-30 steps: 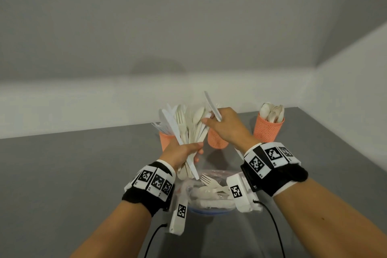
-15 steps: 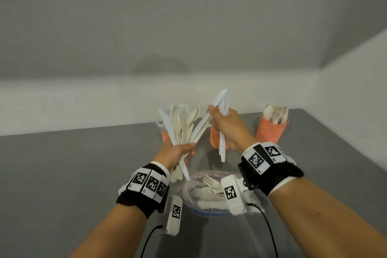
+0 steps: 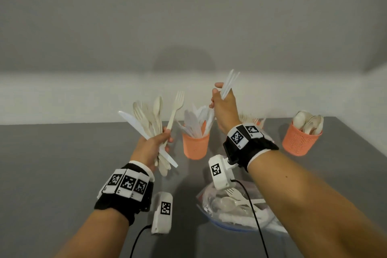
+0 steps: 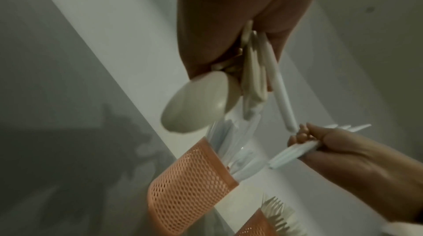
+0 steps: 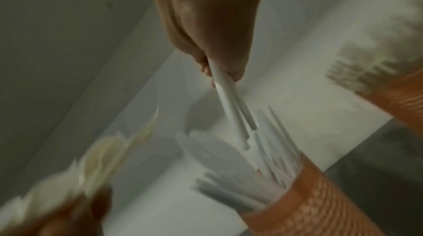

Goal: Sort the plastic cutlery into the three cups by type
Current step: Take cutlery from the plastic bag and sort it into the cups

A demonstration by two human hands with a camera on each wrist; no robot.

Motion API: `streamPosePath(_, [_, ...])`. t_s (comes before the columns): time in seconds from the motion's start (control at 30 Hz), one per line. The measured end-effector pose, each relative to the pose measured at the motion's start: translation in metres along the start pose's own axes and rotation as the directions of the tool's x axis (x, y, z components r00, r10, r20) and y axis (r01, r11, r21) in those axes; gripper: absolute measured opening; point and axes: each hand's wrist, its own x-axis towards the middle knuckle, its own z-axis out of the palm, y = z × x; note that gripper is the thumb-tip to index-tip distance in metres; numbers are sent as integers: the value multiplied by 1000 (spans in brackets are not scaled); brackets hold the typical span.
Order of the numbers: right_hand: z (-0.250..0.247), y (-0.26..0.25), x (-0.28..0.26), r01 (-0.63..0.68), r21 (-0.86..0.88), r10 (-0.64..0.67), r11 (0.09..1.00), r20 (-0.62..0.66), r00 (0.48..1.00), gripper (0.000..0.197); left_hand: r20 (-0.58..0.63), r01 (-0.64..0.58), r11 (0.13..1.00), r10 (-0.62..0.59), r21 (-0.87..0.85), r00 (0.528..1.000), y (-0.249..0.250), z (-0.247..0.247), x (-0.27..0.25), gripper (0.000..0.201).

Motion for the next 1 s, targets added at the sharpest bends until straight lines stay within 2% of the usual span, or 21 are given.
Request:
streamPosePath(0.13, [26, 25, 1, 109, -74, -106, 991, 37, 994, 3, 22, -39, 999, 39, -18, 999, 5, 1, 4, 7])
streamPosePath(0.27, [32, 52, 0, 64, -153, -47, 986, 111, 993, 9, 28, -55, 998, 56, -42, 998, 7, 1, 10, 5])
streamPosePath(0.33, [31, 61, 1, 68, -167, -43, 984, 149, 988, 9, 37, -55, 998, 57, -38, 998, 6, 0, 13, 3])
streamPosePath(0.43, [32, 71, 0, 74, -207, -35, 976, 185, 982, 21, 38, -52, 998, 53, -35, 998, 3, 0, 18, 2])
streamPosePath(0.53, [31, 77, 2, 75, -282, -17, 957, 201, 979, 23, 38, -50, 998, 51, -26, 998, 0, 1, 20, 2])
streamPosePath(0.67, [30, 69, 3, 40, -224, 26, 974, 282, 959, 15, 42, -16, 999, 18, -40, 999, -2, -1, 19, 1])
streamPosePath(0.73, [32, 62, -1, 95, -218, -16, 971, 339, 941, 17, 47, 1, 999, 1, -54, 999, -1, -1, 20, 2])
streamPosePath(0.77, [32, 61, -3, 166, -272, -58, 948, 363, 930, 21, 50, 9, 998, -6, -55, 999, 0, 0, 20, 2])
streamPosePath(0.83, [34, 65, -1, 319, -457, -123, 830, 408, 905, 18, 65, 16, 999, -13, -48, 998, 2, 0, 20, 3])
streamPosePath(0.9, [34, 69, 7, 339, -613, -74, 714, 415, 907, 23, 84, 23, 999, -19, -40, 996, 3, 4, 22, 4])
streamPosePath(0.93, [34, 68, 11, 328, -650, -45, 686, 411, 910, 25, 95, 26, 999, -22, -39, 995, 4, 5, 22, 4])
streamPosePath(1.0, [32, 54, 14, 350, -638, -92, 686, 400, 912, 27, 108, 31, 998, -26, -45, 994, 5, 6, 20, 5])
